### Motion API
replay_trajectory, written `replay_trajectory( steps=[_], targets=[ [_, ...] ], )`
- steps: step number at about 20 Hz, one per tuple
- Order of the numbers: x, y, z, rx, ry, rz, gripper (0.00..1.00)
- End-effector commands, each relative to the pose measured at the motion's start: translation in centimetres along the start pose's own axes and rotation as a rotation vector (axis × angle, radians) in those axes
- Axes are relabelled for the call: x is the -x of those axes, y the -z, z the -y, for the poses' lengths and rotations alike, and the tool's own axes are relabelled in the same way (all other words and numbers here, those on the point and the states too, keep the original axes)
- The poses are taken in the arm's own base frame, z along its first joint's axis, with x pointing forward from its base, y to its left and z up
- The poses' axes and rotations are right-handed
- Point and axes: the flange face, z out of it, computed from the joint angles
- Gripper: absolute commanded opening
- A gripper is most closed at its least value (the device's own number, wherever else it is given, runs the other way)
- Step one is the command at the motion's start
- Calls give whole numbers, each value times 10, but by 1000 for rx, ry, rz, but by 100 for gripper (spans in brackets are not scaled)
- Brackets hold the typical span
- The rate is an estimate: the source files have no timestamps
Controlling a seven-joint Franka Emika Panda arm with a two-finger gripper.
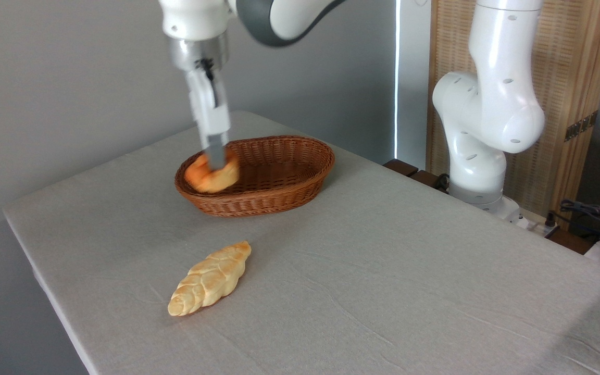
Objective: Put bread into the basket
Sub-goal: 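Carry the orange roll over the wicker basket and lower it inside, then open the gripper to release the roll and raise it away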
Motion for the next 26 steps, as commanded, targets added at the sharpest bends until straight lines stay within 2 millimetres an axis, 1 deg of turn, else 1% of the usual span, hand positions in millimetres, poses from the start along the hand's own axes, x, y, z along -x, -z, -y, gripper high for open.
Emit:
replay_trajectory(
  steps=[1, 2, 3, 5, 9, 11, 13, 14, 15, 17, 18, 19, 23, 24, 26],
  targets=[
    [-17, -43, -63, 169, -18, 89, 21],
    [-25, -41, -73, 159, -1, 91, 21],
    [-29, -33, -76, 149, 16, 76, 21],
    [-34, -32, -74, 139, 22, 40, 21],
    [-48, -48, -56, 74, 38, -22, 21],
    [-51, -67, -46, 69, 49, -20, 25],
    [-55, -79, -38, 58, 54, -27, 28],
    [-57, -87, -37, 59, 47, -16, 36],
    [-61, -93, -38, 62, 41, -12, 49],
    [-63, -96, -37, 60, 40, -13, 80],
    [-66, -97, -41, 62, 33, -12, 97],
    [-67, -98, -43, 63, 29, -13, 100],
    [-70, -99, -44, 64, 36, -25, 100],
    [-74, -99, -49, 75, 34, -34, 100],
    [-75, -98, -49, 98, 53, -61, 100]
  ],
)
